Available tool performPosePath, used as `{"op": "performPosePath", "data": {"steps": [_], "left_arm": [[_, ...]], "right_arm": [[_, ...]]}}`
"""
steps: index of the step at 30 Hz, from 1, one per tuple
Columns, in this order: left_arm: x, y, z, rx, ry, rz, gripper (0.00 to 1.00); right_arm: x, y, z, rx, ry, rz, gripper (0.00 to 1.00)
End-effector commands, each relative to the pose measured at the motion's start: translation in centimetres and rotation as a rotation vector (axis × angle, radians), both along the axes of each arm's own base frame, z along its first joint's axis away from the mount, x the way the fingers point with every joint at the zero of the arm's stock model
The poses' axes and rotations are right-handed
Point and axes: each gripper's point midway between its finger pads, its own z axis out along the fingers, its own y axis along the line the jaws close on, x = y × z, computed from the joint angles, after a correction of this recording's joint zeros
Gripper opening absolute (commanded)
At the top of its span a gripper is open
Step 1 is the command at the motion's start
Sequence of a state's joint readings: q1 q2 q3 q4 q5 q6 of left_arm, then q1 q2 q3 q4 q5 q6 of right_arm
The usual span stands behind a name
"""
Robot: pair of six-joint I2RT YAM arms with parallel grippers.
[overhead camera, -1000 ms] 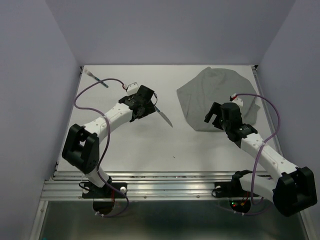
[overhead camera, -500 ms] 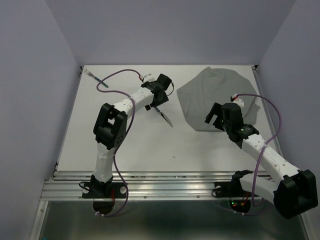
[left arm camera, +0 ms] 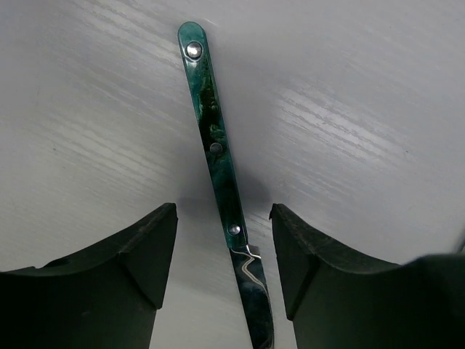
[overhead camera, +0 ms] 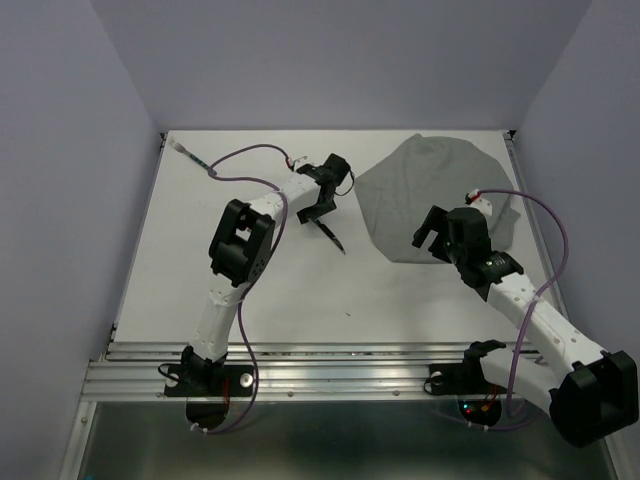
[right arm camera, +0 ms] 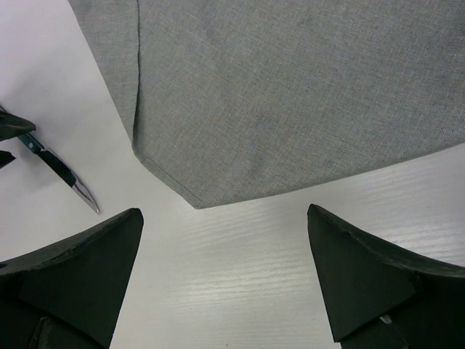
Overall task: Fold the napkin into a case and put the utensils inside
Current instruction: Move the knife to the center of the board.
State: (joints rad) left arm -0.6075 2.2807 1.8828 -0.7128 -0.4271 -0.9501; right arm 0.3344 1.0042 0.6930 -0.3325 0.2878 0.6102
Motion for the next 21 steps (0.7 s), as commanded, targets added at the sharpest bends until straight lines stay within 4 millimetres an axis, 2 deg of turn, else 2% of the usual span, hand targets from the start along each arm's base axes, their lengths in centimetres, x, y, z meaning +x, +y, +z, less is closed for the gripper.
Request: {"op": "performPosePath", "data": {"steps": [1,6,14,18,19,20,21], "left_arm": [[-0.1,0.7,0.3,0.030,-0.022,0.041,0.63],[-0.6,1.4,-1.0,0.057,0.009,0.045,0.53],[-1.0,4.0,-1.6,0.086,0.022,0.062,0.47],[-1.3,5.6,-1.6,0.119,0.027,0.061,0.34],[-1.7,6.6,-2.0,0.138,0.039,0.071,0.33],[-1.8,7.2,-1.7,0.137,0.035,0.079,0.23],[-1.8,7.6,-2.0,0.138,0.037,0.077,0.22]], "right_arm": [[0.2,-0.1,1.3,0.011,-0.034,-0.015,1.00],[0.1,-0.1,1.3,0.013,-0.032,-0.014,1.00],[-0.2,0.0,0.8,0.023,-0.024,-0.015,1.00],[-0.2,0.0,0.8,0.025,-0.023,-0.017,1.00],[-0.2,0.0,0.8,0.025,-0.023,-0.017,1.00],[-0.2,0.0,0.8,0.024,-0.023,-0.016,1.00],[-0.2,0.0,0.8,0.023,-0.023,-0.015,1.00]]}}
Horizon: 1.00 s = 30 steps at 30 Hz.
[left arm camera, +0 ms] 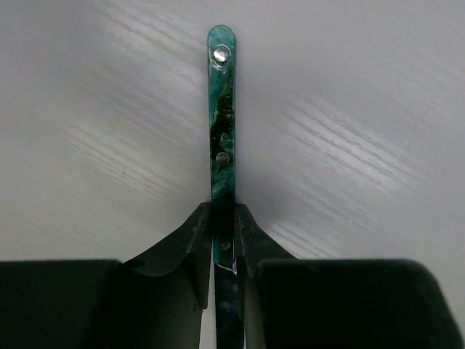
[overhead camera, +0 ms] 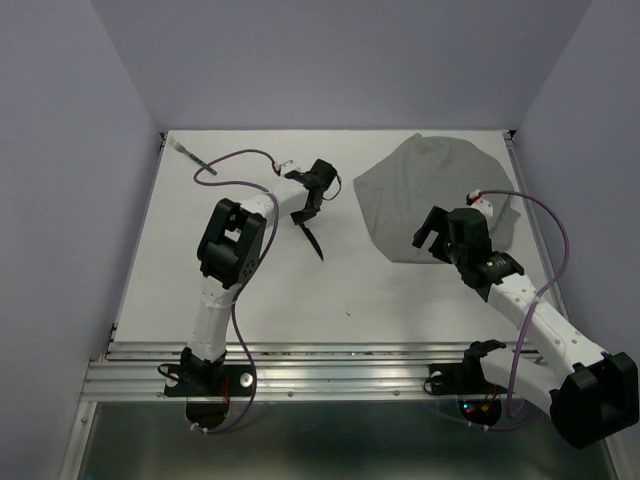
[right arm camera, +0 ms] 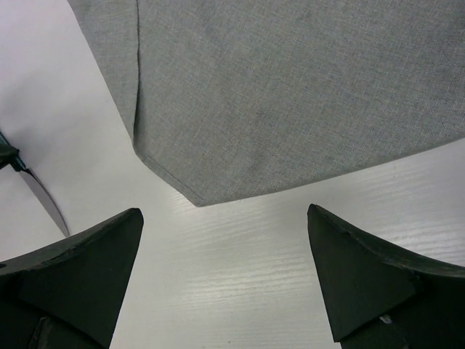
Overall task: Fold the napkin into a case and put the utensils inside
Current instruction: Move the knife to the center of the board, then move the crumpled napkin to the center of the board.
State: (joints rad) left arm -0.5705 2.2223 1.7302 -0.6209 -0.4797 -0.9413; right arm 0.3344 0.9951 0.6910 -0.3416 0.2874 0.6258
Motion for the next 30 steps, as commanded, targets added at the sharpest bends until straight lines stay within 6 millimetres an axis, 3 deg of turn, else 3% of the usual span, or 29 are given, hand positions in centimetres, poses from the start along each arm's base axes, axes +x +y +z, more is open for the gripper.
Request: {"op": "performPosePath", "data": {"steps": [1,6,9,13,15,17,18,19,20,22,23,27,30], "left_arm": [[-2.3,5.7,-1.7,0.098,0.089,0.050,0.22],[-4.1,10.6,-2.2,0.132,0.124,0.104,0.22],[-4.6,13.8,-1.4,0.154,0.123,0.159,0.23],[-6.2,18.1,-1.3,0.177,0.142,0.232,0.25],[-6.2,19.4,-0.3,0.182,0.127,0.244,0.32],[-6.2,19.6,0.3,0.183,0.115,0.232,0.40],[-5.8,19.3,1.4,0.169,0.093,0.214,0.51],[-5.6,19.1,2.4,0.155,0.069,0.206,0.60],[-5.5,19.0,2.5,0.152,0.070,0.196,0.60],[-5.0,18.4,4.4,0.129,0.026,0.177,0.70],[-4.9,18.3,5.4,0.122,0.004,0.175,0.75],[-4.9,17.7,8.2,0.100,-0.042,0.156,0.79],[-5.1,17.1,10.2,0.066,-0.086,0.139,0.79]], "right_arm": [[0.1,0.0,0.8,0.008,-0.024,-0.005,1.00],[0.7,0.1,0.4,-0.015,0.009,0.003,1.00],[1.3,0.6,0.1,-0.028,0.032,0.022,1.00],[3.2,1.7,-0.9,-0.033,0.079,0.052,1.00],[4.4,2.6,-0.4,-0.013,0.067,0.071,1.00],[5.4,3.3,-1.4,-0.009,0.096,0.088,1.00],[6.3,4.2,-0.9,0.014,0.084,0.111,0.99],[6.6,4.9,-2.3,0.023,0.124,0.137,0.98],[7.2,5.1,-2.6,0.022,0.129,0.138,0.98],[8.4,6.5,-2.6,0.057,0.130,0.177,0.87],[8.7,7.1,-3.9,0.070,0.164,0.188,0.83],[10.4,9.4,-4.0,0.134,0.119,0.217,0.67],[11.3,10.7,-4.5,0.156,0.130,0.236,0.64]]}}
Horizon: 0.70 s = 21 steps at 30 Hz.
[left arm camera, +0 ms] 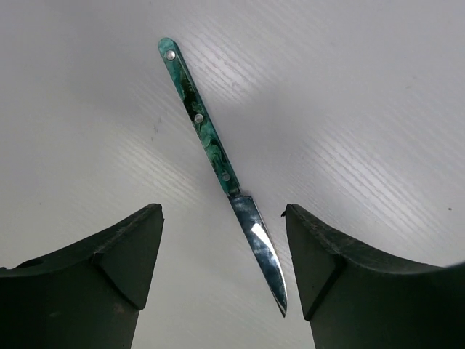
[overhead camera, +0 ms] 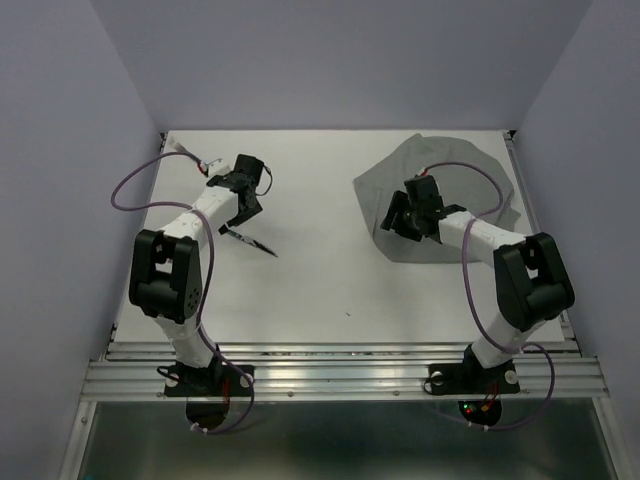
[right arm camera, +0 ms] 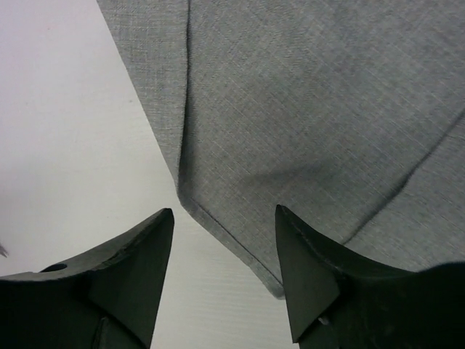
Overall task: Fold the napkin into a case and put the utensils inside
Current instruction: Move the crumpled napkin to the center of the board.
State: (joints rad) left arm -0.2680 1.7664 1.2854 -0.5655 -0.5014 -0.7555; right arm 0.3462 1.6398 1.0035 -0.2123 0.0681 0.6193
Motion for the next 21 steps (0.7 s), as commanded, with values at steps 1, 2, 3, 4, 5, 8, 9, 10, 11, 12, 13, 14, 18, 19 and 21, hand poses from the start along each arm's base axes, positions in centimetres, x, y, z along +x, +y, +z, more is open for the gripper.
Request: {"op": "performPosePath", "data": {"steps": [1,2,3,4,5,8,9,10,11,12,13,14,18,19,21], "left_arm": [[-0.1,-0.5,4.8,-0.027,-0.088,-0.036,0.79],[-0.1,-0.7,5.3,-0.035,-0.098,-0.048,0.79],[-0.2,-0.9,6.2,-0.045,-0.119,-0.056,0.79],[-0.3,-1.1,6.7,-0.055,-0.130,-0.063,0.79],[-0.5,-1.1,7.6,-0.065,-0.153,-0.068,0.79],[-0.9,-1.3,8.5,-0.085,-0.176,-0.079,0.79],[-1.1,-1.4,9.1,-0.098,-0.193,-0.089,0.79],[-1.2,-1.6,9.4,-0.108,-0.200,-0.097,0.79],[-1.2,-1.7,9.6,-0.113,-0.208,-0.106,0.79],[-1.4,-1.8,10.1,-0.123,-0.222,-0.117,0.79],[-1.5,-2.1,9.8,-0.135,-0.222,-0.130,0.79],[-1.6,-2.1,10.1,-0.141,-0.234,-0.138,0.79],[-1.9,-2.9,9.3,-0.175,-0.230,-0.169,0.79],[-2.2,-3.2,8.7,-0.191,-0.217,-0.180,0.79],[-2.1,-3.7,8.4,-0.203,-0.214,-0.197,0.83]], "right_arm": [[3.2,3.9,2.0,0.103,-0.081,0.048,0.61],[3.1,4.5,1.6,0.124,-0.063,0.065,0.61],[3.2,5.2,1.4,0.135,-0.066,0.078,0.60],[3.4,5.3,0.7,0.137,-0.054,0.077,0.59],[3.5,5.9,0.7,0.144,-0.054,0.086,0.58],[3.4,7.1,-0.7,0.144,-0.024,0.104,0.52],[3.8,7.4,-0.6,0.152,-0.029,0.108,0.50],[4.0,7.6,-0.7,0.154,-0.028,0.110,0.48],[3.9,8.2,-0.9,0.157,-0.022,0.123,0.45],[4.0,8.4,-1.4,0.158,-0.012,0.129,0.42],[4.1,9.1,-1.2,0.164,-0.017,0.145,0.35],[4.2,9.3,-1.2,0.166,-0.019,0.153,0.29],[3.4,12.0,0.0,0.175,-0.068,0.261,0.03],[2.6,13.1,0.1,0.158,-0.078,0.309,0.01],[1.3,14.3,0.2,0.143,-0.080,0.359,0.01]]}}
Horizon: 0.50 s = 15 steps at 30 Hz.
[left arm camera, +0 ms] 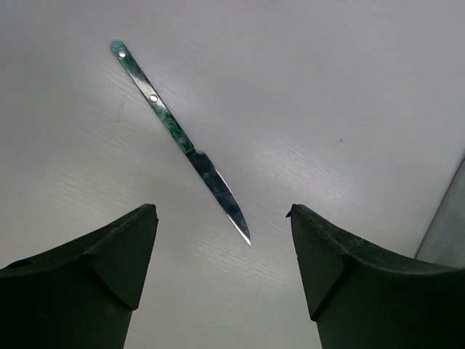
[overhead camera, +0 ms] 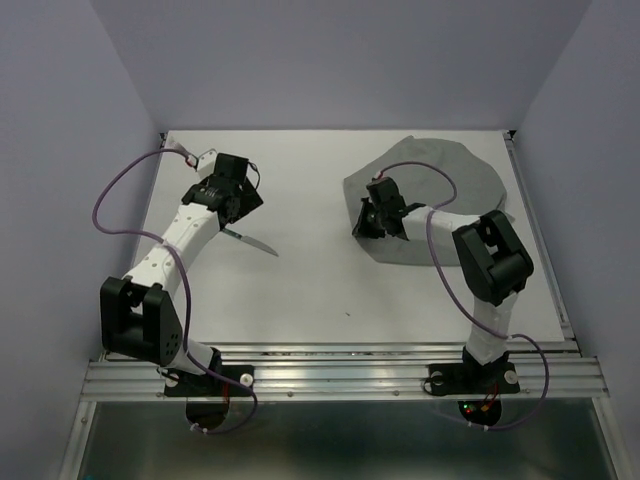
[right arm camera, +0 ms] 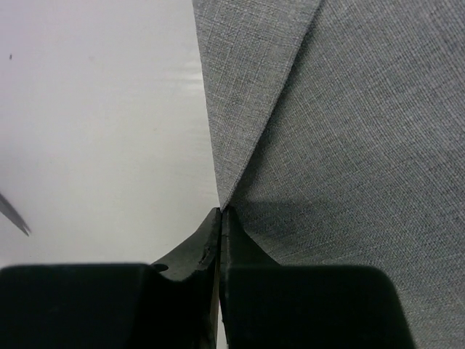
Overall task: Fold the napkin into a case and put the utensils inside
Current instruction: Move the crumpled napkin to the center of the board.
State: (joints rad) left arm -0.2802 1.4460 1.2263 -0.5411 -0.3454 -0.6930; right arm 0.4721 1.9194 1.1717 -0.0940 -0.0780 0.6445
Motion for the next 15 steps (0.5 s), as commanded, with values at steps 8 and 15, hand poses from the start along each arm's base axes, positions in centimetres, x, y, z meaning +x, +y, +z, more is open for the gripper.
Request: {"op": "performPosePath", "data": {"steps": [8,15], "left_arm": [[0.2,-4.8,-1.6,-0.015,0.054,-0.162,0.94],[0.5,-8.8,-3.8,-0.008,0.113,-0.232,0.95]], "right_arm": [[-7.9,7.6,2.8,-0.067,-0.130,0.323,0.11],[-8.0,1.4,6.8,-0.242,-0.256,0.154,0.78]]}}
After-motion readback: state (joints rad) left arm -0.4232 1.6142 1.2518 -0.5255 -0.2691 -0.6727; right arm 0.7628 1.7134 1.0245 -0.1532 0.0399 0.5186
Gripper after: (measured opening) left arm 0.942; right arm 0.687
